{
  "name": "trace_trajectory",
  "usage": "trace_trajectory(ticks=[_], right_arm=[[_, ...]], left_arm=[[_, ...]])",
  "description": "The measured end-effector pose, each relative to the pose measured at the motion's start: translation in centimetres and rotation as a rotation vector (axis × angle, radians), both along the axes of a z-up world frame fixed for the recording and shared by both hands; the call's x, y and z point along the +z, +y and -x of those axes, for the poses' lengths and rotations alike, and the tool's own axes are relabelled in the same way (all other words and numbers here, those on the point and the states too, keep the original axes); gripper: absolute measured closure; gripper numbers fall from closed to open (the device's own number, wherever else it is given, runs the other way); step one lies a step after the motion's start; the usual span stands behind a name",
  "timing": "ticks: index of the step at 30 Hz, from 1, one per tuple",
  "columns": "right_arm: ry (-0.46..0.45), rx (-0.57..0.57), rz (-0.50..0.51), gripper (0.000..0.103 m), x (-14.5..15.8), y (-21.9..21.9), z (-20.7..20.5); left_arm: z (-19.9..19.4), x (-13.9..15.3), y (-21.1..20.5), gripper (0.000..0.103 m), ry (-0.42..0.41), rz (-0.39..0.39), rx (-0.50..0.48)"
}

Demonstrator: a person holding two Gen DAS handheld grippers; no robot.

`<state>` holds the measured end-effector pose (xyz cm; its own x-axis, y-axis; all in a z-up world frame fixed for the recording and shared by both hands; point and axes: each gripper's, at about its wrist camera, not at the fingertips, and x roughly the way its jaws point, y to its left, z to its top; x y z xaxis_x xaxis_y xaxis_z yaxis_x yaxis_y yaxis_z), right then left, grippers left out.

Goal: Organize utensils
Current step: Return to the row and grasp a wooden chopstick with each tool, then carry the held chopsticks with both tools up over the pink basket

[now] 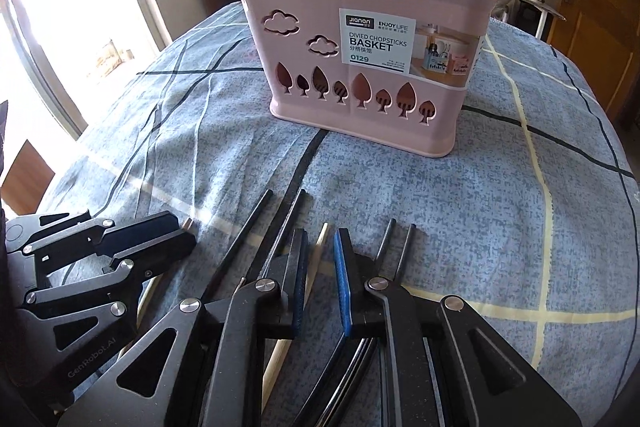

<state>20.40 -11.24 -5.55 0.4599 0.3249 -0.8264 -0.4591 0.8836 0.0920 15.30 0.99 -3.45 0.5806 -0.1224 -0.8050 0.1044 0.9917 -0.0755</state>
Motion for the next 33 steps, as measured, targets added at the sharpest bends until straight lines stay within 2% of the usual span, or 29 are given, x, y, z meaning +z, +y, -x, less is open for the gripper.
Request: trace_trajectory(ticks=[3, 6, 13, 26, 33], right_arm=[[-0.006, 0.000, 0.008, 0.095, 0.0, 0.2, 0.0], [0.001, -0.004, -0.007, 0.096, 0.1, 0.2, -0.1], [-0.033, 0.000, -0.056, 0.096, 2.1, -0.9, 0.8], [-0.206, 0.006, -0.163, 0.097, 9.9, -2.3, 3.3], [-0.306, 0.008, -0.204, 0.099, 13.4, -2.8, 4.2]], left_arm=[[-0.1, 0.1, -0.4, 0.096, -0.002, -0.003, -0.007], [-0.2, 0.1, -0.5, 0.097, -0.001, -0.007, -0.006], [-0.2, 1.3, 0.2, 0.098, -0.010, 0.045, -0.004], [1.7, 10.2, 2.4, 0.098, -0.202, 0.085, -0.010], [2.4, 14.1, 3.3, 0.098, -0.294, 0.089, -0.001]])
